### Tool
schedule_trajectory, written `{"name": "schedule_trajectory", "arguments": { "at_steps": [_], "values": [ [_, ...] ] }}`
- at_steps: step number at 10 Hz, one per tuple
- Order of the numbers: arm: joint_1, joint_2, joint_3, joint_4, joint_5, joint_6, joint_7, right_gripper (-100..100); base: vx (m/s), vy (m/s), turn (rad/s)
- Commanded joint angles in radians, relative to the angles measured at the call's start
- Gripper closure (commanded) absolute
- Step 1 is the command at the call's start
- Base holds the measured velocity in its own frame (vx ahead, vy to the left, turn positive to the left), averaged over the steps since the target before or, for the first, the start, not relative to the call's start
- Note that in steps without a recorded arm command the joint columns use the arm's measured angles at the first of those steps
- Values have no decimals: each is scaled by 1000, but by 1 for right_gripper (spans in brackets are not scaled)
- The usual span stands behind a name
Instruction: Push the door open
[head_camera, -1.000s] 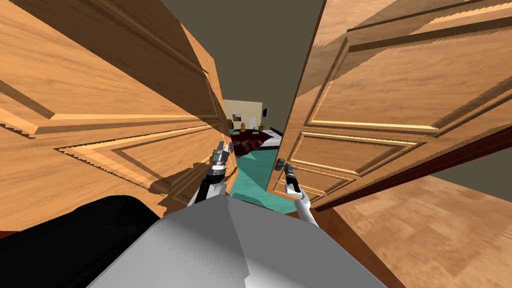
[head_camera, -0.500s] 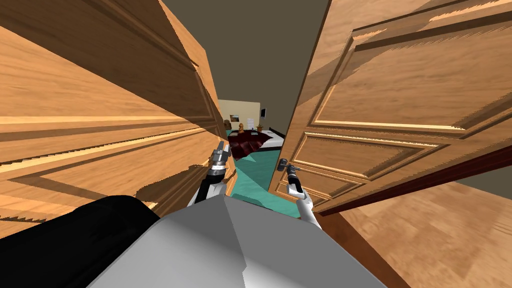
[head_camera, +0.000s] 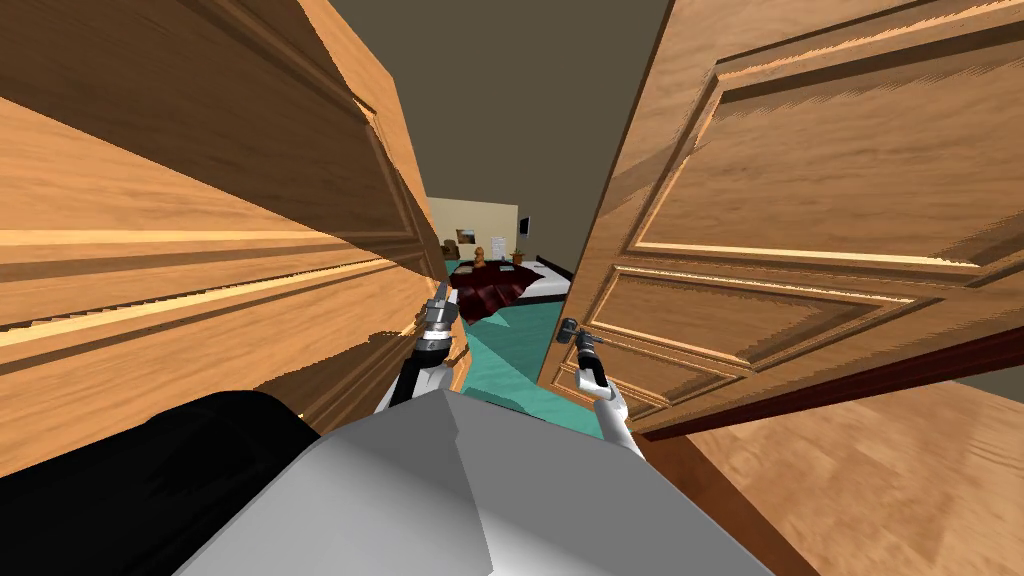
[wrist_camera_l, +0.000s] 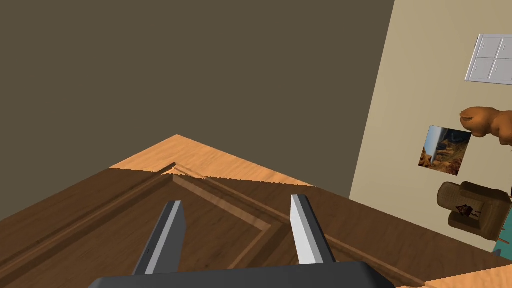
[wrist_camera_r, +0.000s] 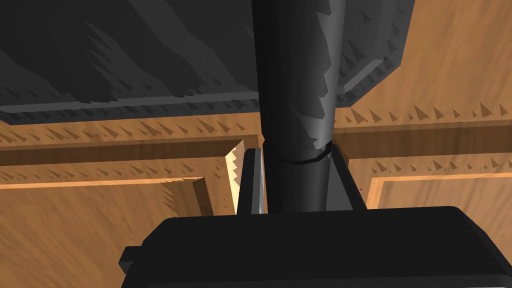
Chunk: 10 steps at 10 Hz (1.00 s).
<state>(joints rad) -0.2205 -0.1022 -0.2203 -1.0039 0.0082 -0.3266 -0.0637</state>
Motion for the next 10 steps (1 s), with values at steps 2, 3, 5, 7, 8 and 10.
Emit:
{"name": "schedule_trajectory", "arguments": {
  "at_steps": [2,3,5,7,8,10],
  "values": [
    [-4,-6,-29,-13,-3,3,13,100,172,30,-50],
    [-5,-6,-40,-13,-4,2,18,100,175,50,-60],
    [-8,-5,-65,-12,-6,2,30,100,206,56,-78],
    [-10,-3,-91,-11,-8,1,43,100,186,53,-77],
    [-11,-2,-104,-10,-9,1,49,100,193,28,-60],
    [-14,1,-132,-9,-12,0,63,100,198,75,-88]
  ]
}}
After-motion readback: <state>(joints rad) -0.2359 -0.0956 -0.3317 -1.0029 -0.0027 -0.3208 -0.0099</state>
